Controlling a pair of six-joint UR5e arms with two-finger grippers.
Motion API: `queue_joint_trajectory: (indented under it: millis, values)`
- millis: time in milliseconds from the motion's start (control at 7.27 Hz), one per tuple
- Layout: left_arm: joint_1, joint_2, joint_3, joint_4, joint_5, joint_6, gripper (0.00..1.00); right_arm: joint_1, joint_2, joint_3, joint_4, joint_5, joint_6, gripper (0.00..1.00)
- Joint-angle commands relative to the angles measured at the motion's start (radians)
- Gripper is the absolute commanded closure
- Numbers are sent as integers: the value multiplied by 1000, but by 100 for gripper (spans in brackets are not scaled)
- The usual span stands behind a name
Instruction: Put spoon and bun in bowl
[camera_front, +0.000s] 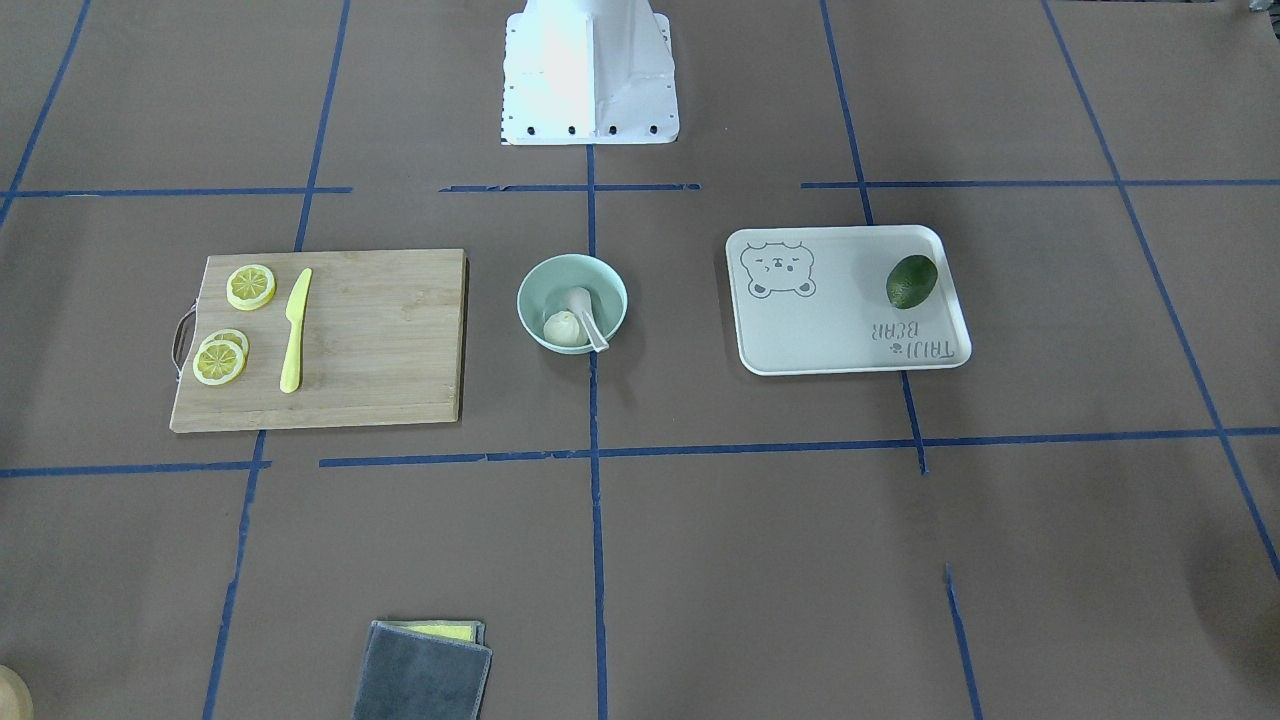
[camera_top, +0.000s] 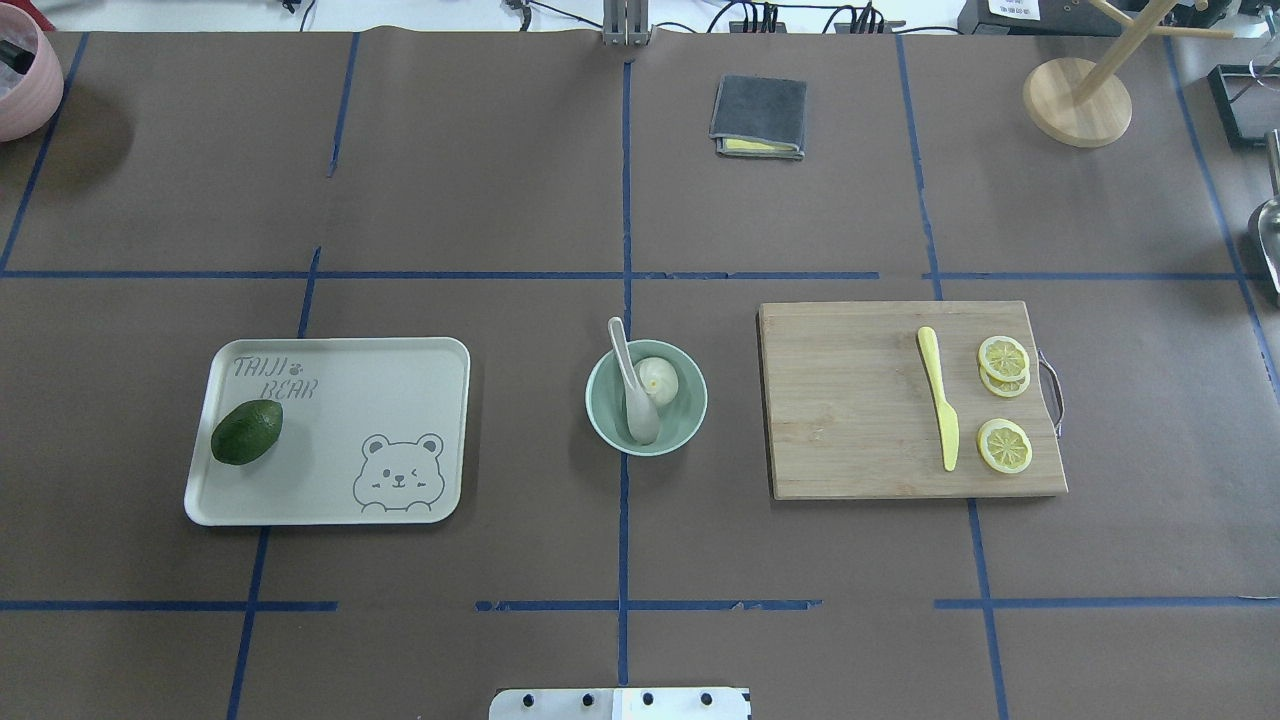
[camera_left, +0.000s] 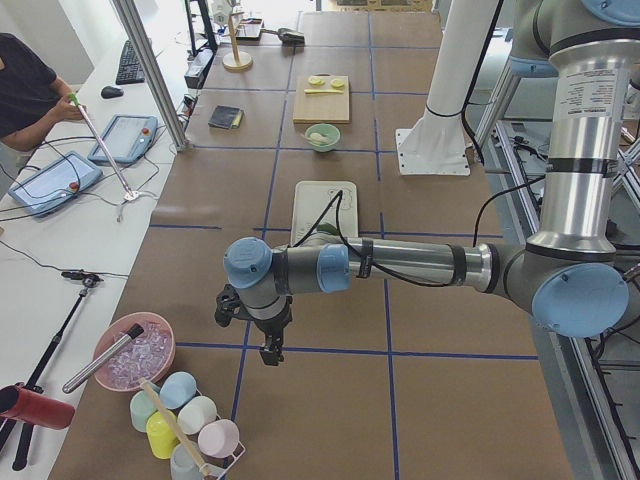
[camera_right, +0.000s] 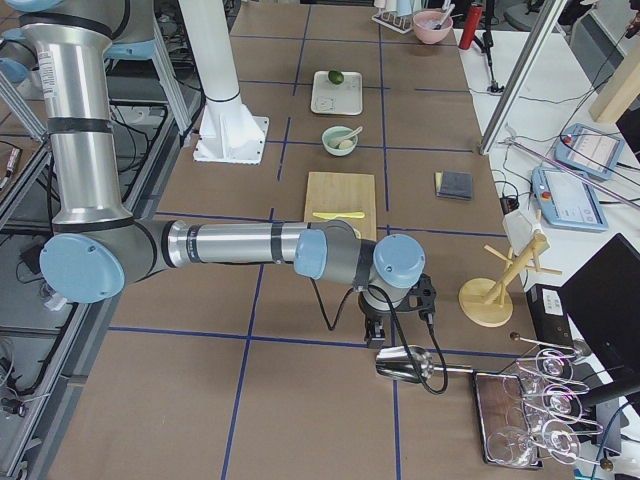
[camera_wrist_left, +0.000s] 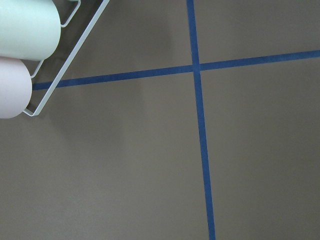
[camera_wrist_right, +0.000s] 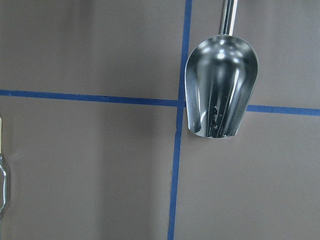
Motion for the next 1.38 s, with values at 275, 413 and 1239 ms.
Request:
queue_joint_trajectory:
  millis: [275, 413, 1239]
  values:
    - [0, 4, -10, -1, 0, -5, 0, 11, -19, -103, 156, 3, 62, 0]
    - [2, 2, -8, -1, 0, -5, 0, 11, -14, -99, 156, 3, 64, 0]
    - [2, 2, -11, -1, 0, -3, 0, 11, -10, -69, 155, 8, 65, 0]
